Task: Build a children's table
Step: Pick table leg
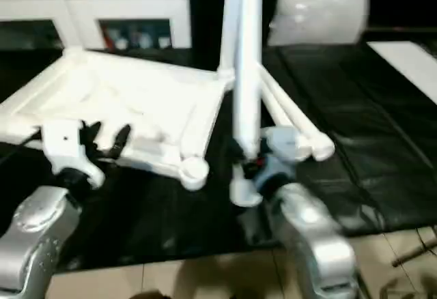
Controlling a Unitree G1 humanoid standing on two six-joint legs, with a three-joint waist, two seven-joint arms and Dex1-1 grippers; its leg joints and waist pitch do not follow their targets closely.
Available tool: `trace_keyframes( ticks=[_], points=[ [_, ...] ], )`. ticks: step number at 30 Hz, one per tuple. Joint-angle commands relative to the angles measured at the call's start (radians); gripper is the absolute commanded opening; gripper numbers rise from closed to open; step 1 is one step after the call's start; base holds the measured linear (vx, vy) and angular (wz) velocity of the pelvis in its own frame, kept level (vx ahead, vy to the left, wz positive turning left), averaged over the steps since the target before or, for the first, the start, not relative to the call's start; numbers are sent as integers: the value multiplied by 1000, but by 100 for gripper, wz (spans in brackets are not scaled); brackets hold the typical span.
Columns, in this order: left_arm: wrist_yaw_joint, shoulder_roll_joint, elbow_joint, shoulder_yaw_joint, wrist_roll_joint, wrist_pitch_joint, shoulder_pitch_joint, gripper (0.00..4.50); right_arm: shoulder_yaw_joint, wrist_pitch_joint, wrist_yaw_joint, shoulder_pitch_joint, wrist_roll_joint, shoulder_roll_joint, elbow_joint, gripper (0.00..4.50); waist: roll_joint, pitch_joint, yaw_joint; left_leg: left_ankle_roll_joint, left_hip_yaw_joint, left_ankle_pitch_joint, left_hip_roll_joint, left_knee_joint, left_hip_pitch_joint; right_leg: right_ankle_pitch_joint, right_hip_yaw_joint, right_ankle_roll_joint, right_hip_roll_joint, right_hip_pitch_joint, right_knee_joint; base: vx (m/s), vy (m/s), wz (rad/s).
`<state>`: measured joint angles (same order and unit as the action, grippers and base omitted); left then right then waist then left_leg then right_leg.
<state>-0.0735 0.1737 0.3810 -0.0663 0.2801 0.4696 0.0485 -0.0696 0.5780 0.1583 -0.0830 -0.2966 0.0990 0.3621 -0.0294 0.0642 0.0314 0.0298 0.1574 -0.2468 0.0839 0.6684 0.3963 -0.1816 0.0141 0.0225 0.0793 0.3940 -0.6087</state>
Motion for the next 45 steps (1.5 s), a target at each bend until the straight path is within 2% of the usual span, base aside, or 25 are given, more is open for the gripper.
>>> trace_keyframes(
  ticks=[1, 4, 8, 10, 11, 12, 14, 15, 16, 17, 18, 19, 20, 21, 22, 23, 25, 29, 30, 31, 33, 35, 38, 41, 45],
  points=[
    [7, -1, -7, 3, -9, -21, 0, 339, 5, -26, -1, -17, 23, 12, -10, 184, -12, -49, -8, -191, -62, -430, 108, -146, -43, -282, -28, 73, 58, -6, 64, -63, 14, 8],
    [31, -2, -15, 22, -45, -51, 0, 339, -1, -52, 7, -31, 49, 20, -30, 184, -3, -38, -8, -174, -73, -534, 111, -142, -49, -488, -36, 27, 71, 3, 91, -62, 0, 6],
    [43, -15, -7, 38, -79, -38, 19, 339, 8, -24, 36, -34, 3, 23, -11, 184, 3, -37, -12, -153, -81, -497, 117, -147, -40, -476, -36, 22, 75, -7, 89, -14, -3, 1],
    [46, -15, -5, 42, -86, -35, 23, 339, -4, -7, 47, -30, -1, 31, 1, 184, -5, -35, -16, -199, -99, -525, 135, -159, -46, -392, -25, 4, 45, -9, 81, 0, 0, 0],
    [45, -17, -2, 49, -86, -27, 28, 339, -5, 4, 52, -31, -3, 36, 5, 184, -1, -20, -8, -182, -147, -576, 117, -192, 13, -361, 14, 21, 55, -46, 51, 0, 0, 0],
    [46, -16, 4, 56, -89, -18, 30, 339, -2, 6, 49, -35, 0, 36, 5, 184, -35, -33, -7, -209, -182, -695, 118, -217, 5, -323, 37, 29, 36, -55, 30, -56, -49, 32],
    [46, -15, 26, 64, -82, 10, 13, 339, -1, 8, 43, -34, -1, 30, 9, 184, -40, -28, -44, -194, -295, -748, 149, -255, -21, -183, 43, 62, -1, -47, -46, -29, -99, 66],
    [46, -15, 35, 66, -78, 21, 5, 339, 1, 11, 42, -33, -6, 25, 10, 184, -41, -26, -41, -166, -308, -725, 135, -260, -17, -184, 36, 67, -3, -50, -55, 25, -151, 74],
    [52, -6, 45, 76, -99, 32, -5, 339, 16, 24, 36, -30, -28, 12, 13, 184, -19, -29, -43, -105, -227, -642, 153, -201, -54, -205, 2, 69, 17, -12, -1, 29, -232, 62],
    [47, 0, 59, 78, -107, 22, -11, 339, 20, 33, 35, -25, -37, 10, 23, 184, 1, -20, -33, -71, -168, -495, 84, -124, -23, -434, -42, 122, 83, -21, 107, 29, -232, 62],
    [45, 1, 62, 78, -108, 20, -12, 339, 21, 34, 35, -25, -38, 10, 24, 184, 16, -19, -22, -60, -124, -376, 46, -51, -36, -661, -49, 121, 121, -3, 155, 12, -261, 34],
    [43, 9, 72, 81, -111, 35, -14, 339, 22, 37, 37, -24, -40, 12, 30, 184, 40, -16, -3, -34, -96, -90, 37, 17, -35, -945, -77, 46, 157, -4, 191, -2, -208, 8],
    [44, 15, 78, 82, -118, 47, -21, 339, 22, 42, 41, -21, -43, 16, 36, 184, 37, -30, 21, -33, -94, 21, 51, -23, 15, -888, -85, -17, 138, -55, 147, -2, -208, 8],
    [27, 16, 89, 79, -108, 41, -37, 339, 19, 58, 52, -15, -48, 26, 43, 184, 32, -34, 28, -40, -93, 37, 73, -60, 18, -770, -62, -13, 121, -59, 121, 56, -142, 0],
    [19, 17, 95, 77, -103, 39, -43, 339, 17, 34, 59, -13, -35, 34, 40, 184, 28, -45, 31, -28, -84, 47, 99, -106, -3, -459, -21, 13, 58, -44, 89, 49, -88, 9],
    [14, 19, 98, 77, -101, 40, -45, 339, 15, 16, 64, -14, -24, 39, 37, 184, 4, -56, 24, -24, -77, 44, 120, -122, -5, -229, -8, 59, 43, -46, 62, 49, -88, 9],
    [10, 23, 110, 70, -94, 53, -48, 339, 36, -22, 60, -13, -25, 26, 30, 184, -7, -55, 16, -32, -75, 10, 123, -126, 9, -79, -2, 107, 47, -55, 50, 7, -26, 1],
    [2, 34, 117, 60, -93, 66, -31, 339, 77, -7, -3, -13, -50, -22, 37, 184, -10, -41, 11, -64, -67, -188, 124, -139, -9, -264, -7, 124, 55, -55, 68, 0, 0, 0],
    [-1, 40, 119, 63, -98, 67, -30, 339, 76, 13, 1, -14, -57, -19, 39, 184, -8, -37, 9, -75, -67, -247, 126, -143, -17, -334, -7, 113, 53, -54, 73, 0, 0, 0],
    [-10, 49, 123, 65, -97, 75, -30, 339, 65, 19, 30, -8, -77, -16, 42, 184, -27, -27, 8, -99, -74, -376, 127, -151, -32, -472, -6, 90, 51, -50, 81, 0, 0, 0],
    [-27, 62, 129, 65, -92, 86, -33, 339, 56, 32, 35, 2, -95, -30, 45, 184, -19, -13, -2, -115, -75, -525, 117, -152, -53, -684, 4, 38, 50, -50, 112, 0, 0, 0],
    [-32, 69, 128, 61, -94, 89, -36, 339, 55, 37, 39, 6, -107, -44, 40, 184, -30, -5, -10, -106, -72, -574, 108, -149, -79, -793, 19, 13, 44, -56, 138, 0, 0, 0],
    [-37, 72, 125, 48, -88, 96, -36, 339, 31, 14, 83, 9, -102, -38, 21, 184, -46, -20, -7, -84, -72, -492, 116, -166, -69, -653, 9, 41, 44, -89, 127, 37, 25, -4],
    [-46, 79, 118, 44, -85, 100, -33, 339, 15, 7, 100, 6, -111, -40, -1, 184, -56, -42, -2, -24, -58, -288, 117, -170, -68, -364, 7, 146, 34, -117, 104, 81, 31, -1],
    [-52, 91, 118, 49, -92, 109, -26, 339, 8, 21, 107, -7, -128, -47, -18, 184, -41, -57, 5, 53, -43, -80, 101, -151, -62, -164, 9, 216, 32, -147, 91, 106, 9, 3]
  ],
)
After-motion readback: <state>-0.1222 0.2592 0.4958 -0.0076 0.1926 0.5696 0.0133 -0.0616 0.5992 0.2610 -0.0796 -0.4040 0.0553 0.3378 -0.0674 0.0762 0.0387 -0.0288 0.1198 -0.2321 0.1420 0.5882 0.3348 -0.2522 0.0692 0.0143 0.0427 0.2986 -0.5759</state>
